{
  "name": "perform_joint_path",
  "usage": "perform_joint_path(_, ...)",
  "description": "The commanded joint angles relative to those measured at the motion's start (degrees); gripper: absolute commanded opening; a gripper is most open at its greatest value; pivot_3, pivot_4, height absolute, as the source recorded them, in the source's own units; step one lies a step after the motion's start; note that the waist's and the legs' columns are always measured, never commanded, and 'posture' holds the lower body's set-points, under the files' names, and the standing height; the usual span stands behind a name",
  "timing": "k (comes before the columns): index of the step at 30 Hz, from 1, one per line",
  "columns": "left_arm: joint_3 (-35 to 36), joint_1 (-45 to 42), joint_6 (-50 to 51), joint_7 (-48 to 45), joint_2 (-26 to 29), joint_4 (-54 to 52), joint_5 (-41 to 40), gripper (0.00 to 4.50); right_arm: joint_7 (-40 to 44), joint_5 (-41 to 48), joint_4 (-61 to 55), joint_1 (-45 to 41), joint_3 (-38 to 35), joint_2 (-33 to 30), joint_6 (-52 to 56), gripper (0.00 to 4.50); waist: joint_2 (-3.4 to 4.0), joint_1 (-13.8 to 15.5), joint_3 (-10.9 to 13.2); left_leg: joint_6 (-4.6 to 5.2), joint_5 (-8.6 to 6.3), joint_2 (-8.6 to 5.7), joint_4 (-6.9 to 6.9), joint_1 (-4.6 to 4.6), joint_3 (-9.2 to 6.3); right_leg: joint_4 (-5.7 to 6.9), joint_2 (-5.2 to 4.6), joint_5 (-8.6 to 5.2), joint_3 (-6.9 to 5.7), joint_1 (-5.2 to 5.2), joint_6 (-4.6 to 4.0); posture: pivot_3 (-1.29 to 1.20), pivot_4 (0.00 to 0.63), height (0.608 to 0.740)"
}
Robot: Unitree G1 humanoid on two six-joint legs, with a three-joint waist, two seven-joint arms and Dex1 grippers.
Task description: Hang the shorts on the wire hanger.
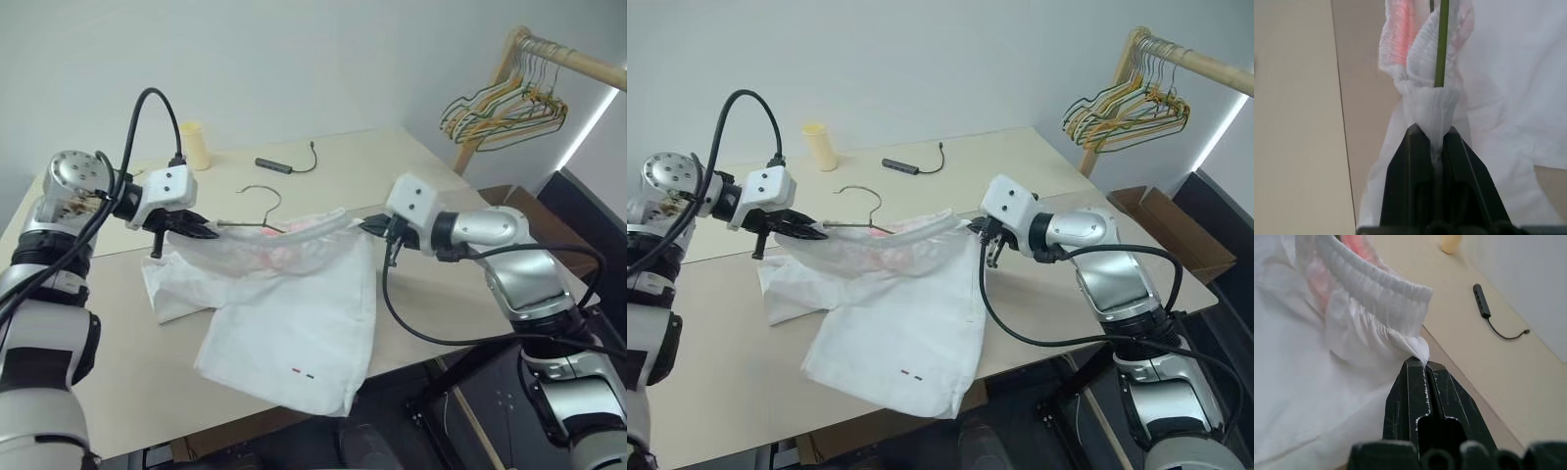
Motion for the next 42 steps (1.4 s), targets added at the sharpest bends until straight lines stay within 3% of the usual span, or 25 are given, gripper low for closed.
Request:
perform_joint_path(1,3.9,-1.8,0.1,0.8,-0.5,-1.1,-0.2,0.0,-0.6,-0.5,-2.8,-2.8,-0.2,1.4,-0.8,0.03,0.0,-0.1,0.0,0.0,0.0,0.0,0.0,0.01,0.0,0.0,-0.01,0.0,0.0,0.0,0.0,-0.25,0.0,0.74)
perform_joint_path(6,7.8,-0.1,2.9,-4.1,-1.0,-4.1,-3.5,0.0,-2.2,-6.2,-1.0,-2.6,3.4,2.4,-5.0,0.03,0.0,-0.3,0.0,0.0,0.0,0.0,0.0,0.02,0.0,0.03,0.0,0.0,0.0,0.0,0.0,-0.25,0.0,0.74)
perform_joint_path(12,9.2,2.6,3.3,-2.0,-1.2,-5.6,-1.5,0.0,-2.0,-4.5,-3.0,-3.5,1.8,5.5,-4.8,0.03,0.0,-0.2,0.0,0.0,0.0,-0.01,0.0,0.05,-0.02,0.1,-0.01,0.01,0.01,0.02,-0.01,-0.24,0.0,0.74)
perform_joint_path(17,11.1,5.4,5.2,-2.5,-1.4,-9.3,-3.4,0.0,-1.7,-7.3,-1.2,-1.9,3.1,4.4,-9.2,0.03,0.0,-0.1,0.0,0.0,0.0,-0.03,0.02,0.03,-0.04,0.33,-0.03,0.01,0.0,0.01,-0.01,-0.24,0.0,0.74)
perform_joint_path(25,12.6,6.8,6.6,-4.9,-1.4,-11.9,-5.4,0.0,9.0,5.1,7.4,0.4,-2.7,5.6,-11.4,2.8,-0.01,-0.2,0.0,0.0,0.0,-0.04,0.02,0.07,-0.06,0.19,-0.03,0.01,-0.03,0.09,-0.01,-0.24,0.0,0.74)
perform_joint_path(32,11.0,7.6,7.4,-5.4,-0.2,-13.6,-7.2,0.0,11.7,6.6,15.4,-1.7,-4.1,6.7,-15.1,2.8,-0.01,-0.6,0.0,0.0,0.0,-0.05,0.01,0.11,-0.06,0.09,-0.05,0.01,-0.02,0.1,-0.01,-0.23,0.0,0.74)
perform_joint_path(42,11.0,7.4,7.8,-5.4,-1.2,-13.9,-8.1,0.0,15.0,7.3,16.5,-3.1,-2.5,8.0,-13.0,2.8,-0.01,-1.5,0.0,0.0,0.0,-0.07,0.02,0.09,-0.09,0.35,-0.09,0.02,-0.02,0.1,0.0,-0.24,0.0,0.74)
